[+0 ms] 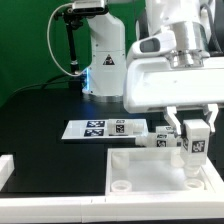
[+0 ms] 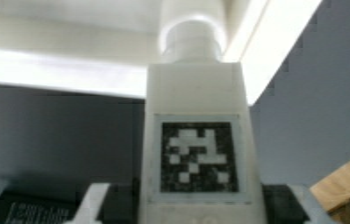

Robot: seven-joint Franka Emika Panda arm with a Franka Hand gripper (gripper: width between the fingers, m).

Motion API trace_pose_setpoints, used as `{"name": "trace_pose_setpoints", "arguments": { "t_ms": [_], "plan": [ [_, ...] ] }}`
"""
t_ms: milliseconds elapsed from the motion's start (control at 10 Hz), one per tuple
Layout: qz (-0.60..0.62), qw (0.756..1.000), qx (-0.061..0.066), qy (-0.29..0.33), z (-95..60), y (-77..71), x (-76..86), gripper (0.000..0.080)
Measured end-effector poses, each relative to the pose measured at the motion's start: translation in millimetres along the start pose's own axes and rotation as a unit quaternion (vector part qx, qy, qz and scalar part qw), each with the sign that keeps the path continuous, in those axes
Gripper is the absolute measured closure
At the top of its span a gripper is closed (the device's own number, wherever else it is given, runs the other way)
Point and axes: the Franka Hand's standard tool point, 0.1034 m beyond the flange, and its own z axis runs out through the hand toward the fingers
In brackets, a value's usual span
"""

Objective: Assemble one leg

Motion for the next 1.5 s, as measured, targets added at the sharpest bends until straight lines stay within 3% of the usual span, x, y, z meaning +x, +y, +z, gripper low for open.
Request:
{"name": "trace_pose_setpoints", "arguments": {
  "t_ms": [600,1500],
  "plan": [
    [0.005,1.000,-0.004,0.000,11.1,11.3,12.1,0.0512],
    [0.001,1.000,-0.006,0.002,23.5,9.1,2.2,0.0512]
  ]
}}
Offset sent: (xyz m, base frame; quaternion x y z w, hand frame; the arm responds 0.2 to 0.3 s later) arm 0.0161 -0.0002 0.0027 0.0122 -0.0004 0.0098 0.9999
